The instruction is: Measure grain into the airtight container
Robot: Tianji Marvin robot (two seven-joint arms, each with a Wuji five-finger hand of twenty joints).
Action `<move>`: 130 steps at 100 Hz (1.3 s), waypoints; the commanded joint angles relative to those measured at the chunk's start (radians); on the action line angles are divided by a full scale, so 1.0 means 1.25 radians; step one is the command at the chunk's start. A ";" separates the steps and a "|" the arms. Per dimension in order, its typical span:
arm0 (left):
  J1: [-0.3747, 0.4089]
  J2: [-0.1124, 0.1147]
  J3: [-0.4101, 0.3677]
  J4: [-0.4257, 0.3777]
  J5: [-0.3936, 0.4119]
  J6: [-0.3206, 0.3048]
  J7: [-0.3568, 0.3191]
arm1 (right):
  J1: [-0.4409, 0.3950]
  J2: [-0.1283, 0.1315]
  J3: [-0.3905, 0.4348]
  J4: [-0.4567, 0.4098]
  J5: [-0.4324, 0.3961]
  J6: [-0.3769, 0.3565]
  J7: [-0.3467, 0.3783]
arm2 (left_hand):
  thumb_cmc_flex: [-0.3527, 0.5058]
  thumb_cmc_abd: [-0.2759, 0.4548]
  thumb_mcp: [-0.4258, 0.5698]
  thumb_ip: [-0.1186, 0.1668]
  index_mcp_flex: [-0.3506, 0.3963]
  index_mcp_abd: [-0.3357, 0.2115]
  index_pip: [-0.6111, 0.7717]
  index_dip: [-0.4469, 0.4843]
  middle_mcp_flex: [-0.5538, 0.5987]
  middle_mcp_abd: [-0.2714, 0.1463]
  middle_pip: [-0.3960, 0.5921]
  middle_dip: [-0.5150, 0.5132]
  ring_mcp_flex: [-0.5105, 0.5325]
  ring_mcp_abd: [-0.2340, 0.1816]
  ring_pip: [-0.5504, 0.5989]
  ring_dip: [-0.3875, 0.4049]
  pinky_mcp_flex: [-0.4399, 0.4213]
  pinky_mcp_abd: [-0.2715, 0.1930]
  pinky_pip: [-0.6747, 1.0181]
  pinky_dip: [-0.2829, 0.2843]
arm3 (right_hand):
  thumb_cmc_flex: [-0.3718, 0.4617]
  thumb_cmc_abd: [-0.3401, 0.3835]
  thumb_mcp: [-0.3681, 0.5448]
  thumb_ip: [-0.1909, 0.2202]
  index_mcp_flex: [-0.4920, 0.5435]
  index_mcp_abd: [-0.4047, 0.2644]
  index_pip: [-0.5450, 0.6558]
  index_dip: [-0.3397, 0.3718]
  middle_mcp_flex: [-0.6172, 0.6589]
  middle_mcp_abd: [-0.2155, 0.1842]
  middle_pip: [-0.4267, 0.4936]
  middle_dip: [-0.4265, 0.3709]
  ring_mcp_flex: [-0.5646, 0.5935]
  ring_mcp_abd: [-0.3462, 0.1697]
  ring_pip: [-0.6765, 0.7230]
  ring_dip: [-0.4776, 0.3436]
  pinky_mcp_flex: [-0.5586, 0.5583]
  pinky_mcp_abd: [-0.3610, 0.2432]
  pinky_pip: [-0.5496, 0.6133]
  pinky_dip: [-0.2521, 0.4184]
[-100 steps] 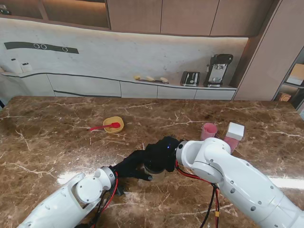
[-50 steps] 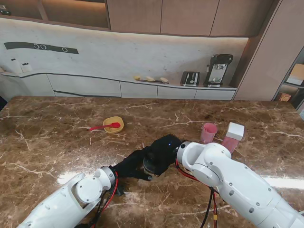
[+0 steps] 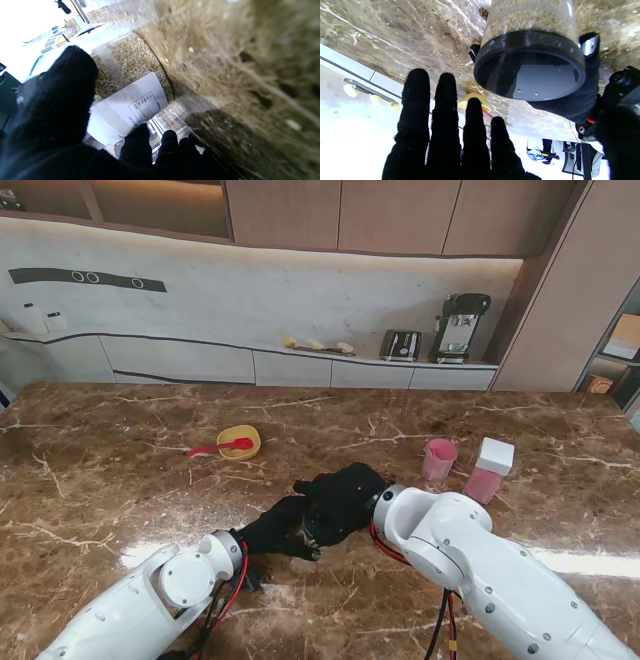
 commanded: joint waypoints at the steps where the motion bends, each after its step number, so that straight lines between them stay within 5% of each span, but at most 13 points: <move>1: 0.021 0.000 0.012 0.034 0.004 0.015 -0.013 | -0.005 0.002 0.011 -0.020 0.006 -0.002 0.027 | 0.003 0.040 0.004 0.021 0.016 -0.048 0.503 -0.001 -0.007 -0.014 0.007 -0.002 0.011 0.166 0.017 0.014 0.094 0.371 0.160 0.105 | -0.027 0.008 -0.016 0.033 -0.032 -0.012 -0.040 -0.015 -0.061 0.016 -0.043 -0.021 -0.068 0.022 -0.053 -0.031 -0.061 0.038 -0.057 0.007; 10: 0.020 0.000 0.012 0.035 0.003 0.014 -0.013 | -0.010 0.002 0.029 -0.033 -0.008 -0.016 0.033 | 0.003 0.041 0.004 0.021 0.016 -0.049 0.503 -0.001 -0.006 -0.015 0.008 -0.002 0.011 0.166 0.017 0.014 0.094 0.371 0.160 0.105 | 0.053 -0.060 -0.011 0.034 -0.016 -0.026 -0.096 -0.058 -0.127 0.022 -0.085 -0.037 -0.159 0.029 -0.127 -0.082 -0.127 0.058 -0.122 0.034; 21: 0.019 0.000 0.013 0.036 0.003 0.013 -0.013 | 0.003 0.007 0.034 -0.040 -0.026 -0.066 0.062 | 0.004 0.042 0.004 0.021 0.015 -0.044 0.503 -0.001 -0.007 -0.015 0.007 -0.002 0.010 0.165 0.017 0.014 0.094 0.371 0.161 0.106 | 0.294 -0.252 -0.033 0.029 -0.012 -0.044 -0.110 -0.109 -0.181 0.034 -0.101 -0.043 -0.219 0.024 -0.158 -0.116 -0.161 0.048 -0.176 0.045; 31: 0.019 0.000 0.013 0.036 0.004 0.014 -0.012 | 0.029 0.013 0.023 -0.036 -0.033 -0.113 0.094 | 0.003 0.042 0.002 0.021 0.014 -0.041 0.502 -0.001 -0.006 -0.015 0.007 -0.002 0.011 0.166 0.018 0.014 0.095 0.371 0.163 0.106 | 0.483 -0.276 -0.071 0.025 -0.009 -0.073 -0.116 -0.171 -0.208 0.045 -0.092 -0.051 -0.235 0.021 -0.155 -0.127 -0.151 0.031 -0.197 0.050; 39: 0.019 0.000 0.014 0.036 0.003 0.015 -0.013 | 0.051 0.017 0.005 -0.028 -0.019 -0.130 0.127 | 0.002 0.045 0.000 0.021 0.014 -0.039 0.502 -0.002 -0.007 -0.015 0.007 -0.002 0.012 0.165 0.019 0.015 0.096 0.371 0.165 0.107 | 0.551 -0.300 -0.018 0.009 -0.005 -0.107 -0.121 -0.220 -0.223 0.046 -0.087 -0.065 -0.251 0.023 -0.155 -0.133 -0.147 0.030 -0.206 0.050; 47: 0.020 0.000 0.014 0.035 0.003 0.016 -0.013 | 0.071 0.021 -0.014 -0.018 0.005 -0.136 0.156 | 0.001 0.047 -0.001 0.021 0.013 -0.038 0.501 -0.002 -0.006 -0.016 0.007 -0.002 0.012 0.167 0.019 0.015 0.096 0.372 0.167 0.108 | 0.536 -0.399 0.221 -0.030 -0.003 -0.127 -0.114 -0.274 -0.235 0.048 -0.074 -0.074 -0.263 0.022 -0.154 -0.136 -0.145 0.026 -0.216 0.047; 52: 0.020 0.000 0.013 0.034 0.003 0.018 -0.015 | 0.081 0.022 -0.024 -0.008 0.017 -0.138 0.166 | 0.003 0.045 -0.002 0.021 0.013 -0.037 0.500 -0.003 -0.007 -0.015 0.007 -0.003 0.011 0.166 0.019 0.015 0.095 0.372 0.167 0.108 | 0.547 -0.417 0.273 -0.039 -0.003 -0.136 -0.106 -0.263 -0.235 0.047 -0.066 -0.072 -0.258 0.018 -0.149 -0.134 -0.137 0.019 -0.216 0.045; 55: 0.021 0.001 0.013 0.034 0.003 0.018 -0.015 | 0.087 0.024 -0.030 -0.003 0.024 -0.141 0.171 | 0.003 0.046 -0.003 0.021 0.012 -0.036 0.500 -0.003 -0.007 -0.016 0.006 -0.003 0.012 0.166 0.020 0.015 0.095 0.372 0.167 0.107 | 0.552 -0.420 0.288 -0.045 -0.005 -0.142 -0.096 -0.238 -0.234 0.046 -0.052 -0.066 -0.253 0.016 -0.143 -0.130 -0.129 0.013 -0.217 0.041; 66: 0.021 0.002 0.012 0.033 0.003 0.019 -0.020 | 0.099 0.025 -0.043 0.018 0.019 -0.157 0.157 | 0.003 0.046 -0.004 0.021 0.013 -0.036 0.500 -0.003 -0.007 -0.017 0.007 -0.002 0.011 0.165 0.019 0.015 0.095 0.372 0.168 0.106 | 0.560 -0.434 0.323 -0.051 -0.031 -0.155 0.010 -0.001 -0.209 0.028 0.041 0.008 -0.192 -0.019 -0.083 -0.082 -0.085 -0.019 -0.179 0.037; 76: 0.021 0.003 0.011 0.032 0.003 0.020 -0.022 | 0.107 0.025 -0.053 0.032 0.019 -0.162 0.139 | 0.003 0.045 -0.005 0.021 0.014 -0.038 0.500 -0.003 -0.007 -0.017 0.007 -0.002 0.011 0.165 0.019 0.014 0.094 0.372 0.168 0.105 | 0.564 -0.438 0.337 -0.054 -0.026 -0.173 0.050 0.075 -0.188 0.007 0.103 0.062 -0.154 -0.042 -0.019 -0.032 -0.056 -0.030 -0.153 0.040; 100: 0.020 0.001 0.014 0.033 0.002 0.018 -0.019 | 0.123 0.023 -0.083 0.065 0.023 -0.145 0.101 | 0.004 0.043 -0.003 0.021 0.016 -0.040 0.501 -0.002 -0.006 -0.016 0.007 -0.002 0.012 0.165 0.019 0.014 0.094 0.372 0.167 0.103 | 0.545 -0.404 0.331 -0.057 0.058 -0.190 0.093 0.134 -0.100 -0.041 0.230 0.182 -0.073 -0.081 0.142 0.083 0.018 -0.048 -0.058 0.064; 130: 0.017 0.001 0.016 0.035 0.001 0.017 -0.019 | 0.114 0.019 -0.099 0.078 0.055 -0.085 0.087 | 0.002 0.043 -0.001 0.021 0.019 -0.040 0.503 -0.001 -0.006 -0.015 0.007 -0.002 0.011 0.165 0.019 0.014 0.094 0.372 0.166 0.102 | 0.320 -0.267 0.159 -0.062 0.140 -0.122 0.120 0.169 0.115 -0.062 0.277 0.251 0.069 -0.076 0.259 0.144 0.113 -0.048 0.084 0.093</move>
